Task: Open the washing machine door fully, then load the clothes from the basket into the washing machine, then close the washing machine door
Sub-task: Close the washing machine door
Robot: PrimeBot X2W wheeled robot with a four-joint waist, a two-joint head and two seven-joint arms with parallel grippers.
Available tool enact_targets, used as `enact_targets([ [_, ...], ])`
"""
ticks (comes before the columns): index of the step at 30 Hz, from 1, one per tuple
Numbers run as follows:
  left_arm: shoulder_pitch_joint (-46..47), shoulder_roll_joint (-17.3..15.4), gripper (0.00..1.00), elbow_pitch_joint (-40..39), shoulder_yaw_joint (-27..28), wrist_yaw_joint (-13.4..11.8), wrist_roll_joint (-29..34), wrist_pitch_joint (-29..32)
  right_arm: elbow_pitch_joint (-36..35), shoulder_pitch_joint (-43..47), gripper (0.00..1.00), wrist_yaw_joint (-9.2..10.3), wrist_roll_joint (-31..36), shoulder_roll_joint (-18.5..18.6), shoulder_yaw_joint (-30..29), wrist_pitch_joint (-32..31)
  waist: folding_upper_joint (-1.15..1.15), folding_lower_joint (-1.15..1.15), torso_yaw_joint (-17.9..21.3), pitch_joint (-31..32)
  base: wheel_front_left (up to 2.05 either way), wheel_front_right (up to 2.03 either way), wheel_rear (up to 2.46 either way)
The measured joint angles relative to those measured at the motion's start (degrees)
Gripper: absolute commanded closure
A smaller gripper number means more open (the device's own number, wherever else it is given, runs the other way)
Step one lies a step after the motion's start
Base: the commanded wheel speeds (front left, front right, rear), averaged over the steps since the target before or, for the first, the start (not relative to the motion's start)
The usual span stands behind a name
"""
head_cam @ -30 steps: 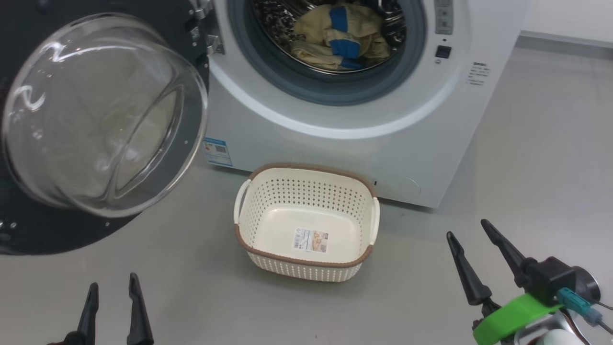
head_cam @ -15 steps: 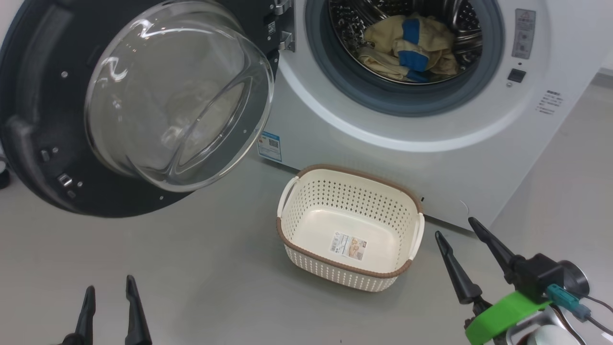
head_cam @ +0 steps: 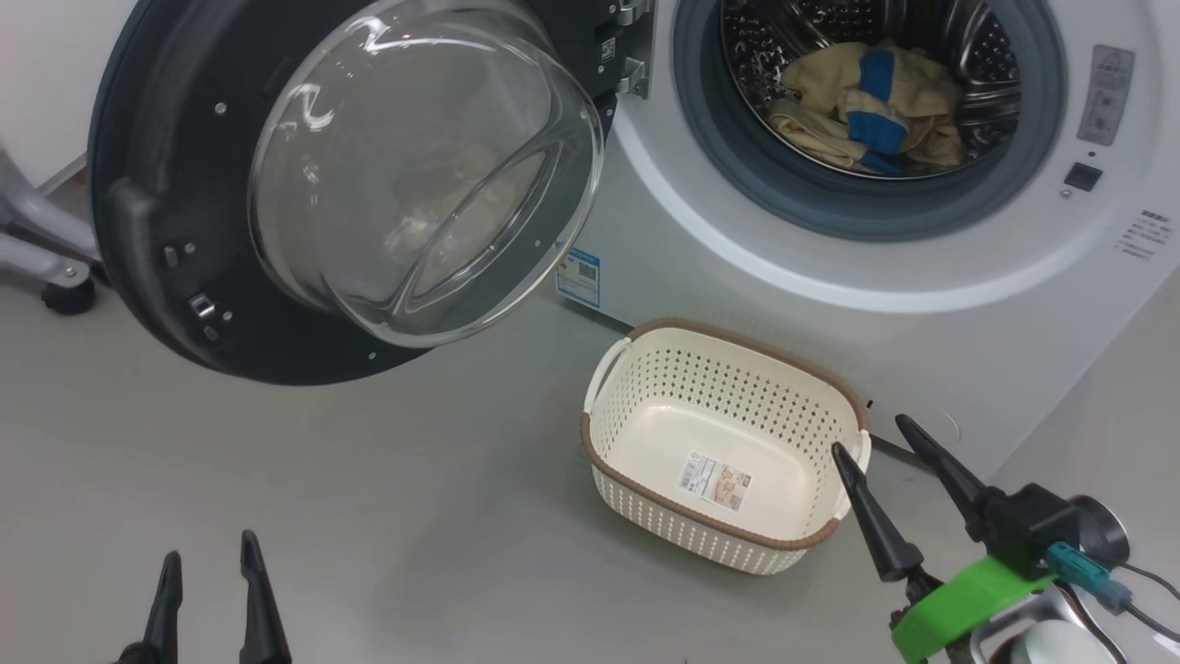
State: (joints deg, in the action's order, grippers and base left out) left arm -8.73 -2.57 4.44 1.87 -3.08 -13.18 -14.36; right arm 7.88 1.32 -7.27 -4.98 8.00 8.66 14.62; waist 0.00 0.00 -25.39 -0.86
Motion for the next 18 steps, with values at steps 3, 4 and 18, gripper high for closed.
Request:
enact_targets([
  [3,0.0,0.0,0.00,-0.1,0.0,-0.1,0.0,0.0,0.0,-0.6,0.00,0.00,0.0,0.1,0.1,0.0,0.00,0.00,-1.0,-0.1,0.00,0.00,0.00],
  [4,0.0,0.0,0.00,-0.1,0.0,-0.1,0.0,0.0,0.0,-0.7,0.00,0.00,0.0,0.1,0.1,0.0,0.00,0.00,-1.3,-0.2,0.00,0.00,0.00],
  [18,0.0,0.0,0.00,-0.1,0.0,-0.3,-0.5,0.0,0.1,-0.8,0.00,0.00,0.0,0.2,0.5,0.0,0.00,0.00,-4.1,-0.1,0.00,0.00,0.00],
])
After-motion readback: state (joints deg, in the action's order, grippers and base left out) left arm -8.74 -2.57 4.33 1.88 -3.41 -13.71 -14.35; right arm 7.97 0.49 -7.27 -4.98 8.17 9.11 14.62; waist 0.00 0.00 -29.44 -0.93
